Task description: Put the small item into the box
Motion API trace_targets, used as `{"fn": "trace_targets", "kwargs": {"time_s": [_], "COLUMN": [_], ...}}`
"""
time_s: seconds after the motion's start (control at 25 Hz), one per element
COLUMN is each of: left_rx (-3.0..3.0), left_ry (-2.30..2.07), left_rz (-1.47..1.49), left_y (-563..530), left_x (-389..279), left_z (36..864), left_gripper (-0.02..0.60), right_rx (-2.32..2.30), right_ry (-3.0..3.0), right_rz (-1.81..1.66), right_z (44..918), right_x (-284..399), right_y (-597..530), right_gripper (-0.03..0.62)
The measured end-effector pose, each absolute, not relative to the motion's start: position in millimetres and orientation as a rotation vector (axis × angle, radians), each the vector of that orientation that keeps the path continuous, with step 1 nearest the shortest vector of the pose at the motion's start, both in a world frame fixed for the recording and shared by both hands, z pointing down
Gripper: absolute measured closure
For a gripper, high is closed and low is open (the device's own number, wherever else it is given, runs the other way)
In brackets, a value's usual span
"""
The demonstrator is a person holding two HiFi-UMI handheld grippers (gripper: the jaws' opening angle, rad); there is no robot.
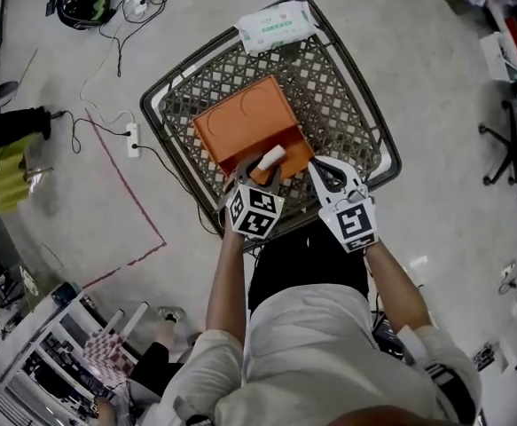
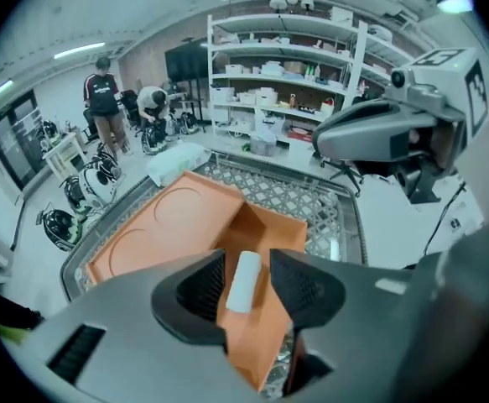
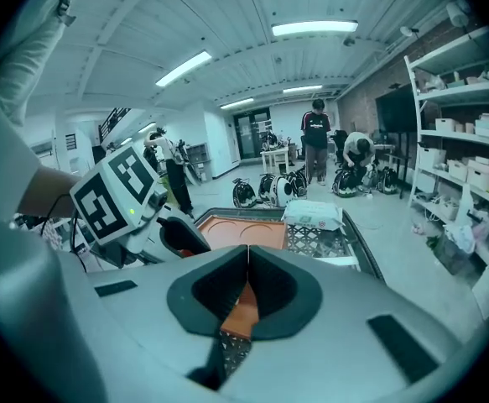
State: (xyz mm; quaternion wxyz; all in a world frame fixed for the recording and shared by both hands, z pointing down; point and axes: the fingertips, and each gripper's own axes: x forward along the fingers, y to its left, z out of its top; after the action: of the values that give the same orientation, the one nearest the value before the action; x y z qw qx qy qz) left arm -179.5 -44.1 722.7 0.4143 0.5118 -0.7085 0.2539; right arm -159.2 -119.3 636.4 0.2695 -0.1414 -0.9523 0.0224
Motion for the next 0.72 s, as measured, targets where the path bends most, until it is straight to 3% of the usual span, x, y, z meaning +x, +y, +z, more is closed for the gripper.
{"fn": "trace_targets", "kwargs": {"time_s": [0.32,0.48,0.72], "left_rx": [1.261,1.222,1.124], "left_ry": [-1.975,-2.108,-2.275], "left_rz": [0.464,0.338,0.222], "left_y": [-25,-12,19], "left_x": [-168,-162,-156], "left_z": [658,629,575], "left_gripper": [0.432,0.554,0.572], "right_rx": [-0.409,-0.415,-0.444], "right_ry": [-2.622,-2.654,-2.702], "right_rz": [0.055,0.062,0.041], "right_z": [590,571,537], "right_x": [-157,-152,-145], "right_y": [-91,-73,-48], "right_gripper": [0.591,0.591,0.591]}}
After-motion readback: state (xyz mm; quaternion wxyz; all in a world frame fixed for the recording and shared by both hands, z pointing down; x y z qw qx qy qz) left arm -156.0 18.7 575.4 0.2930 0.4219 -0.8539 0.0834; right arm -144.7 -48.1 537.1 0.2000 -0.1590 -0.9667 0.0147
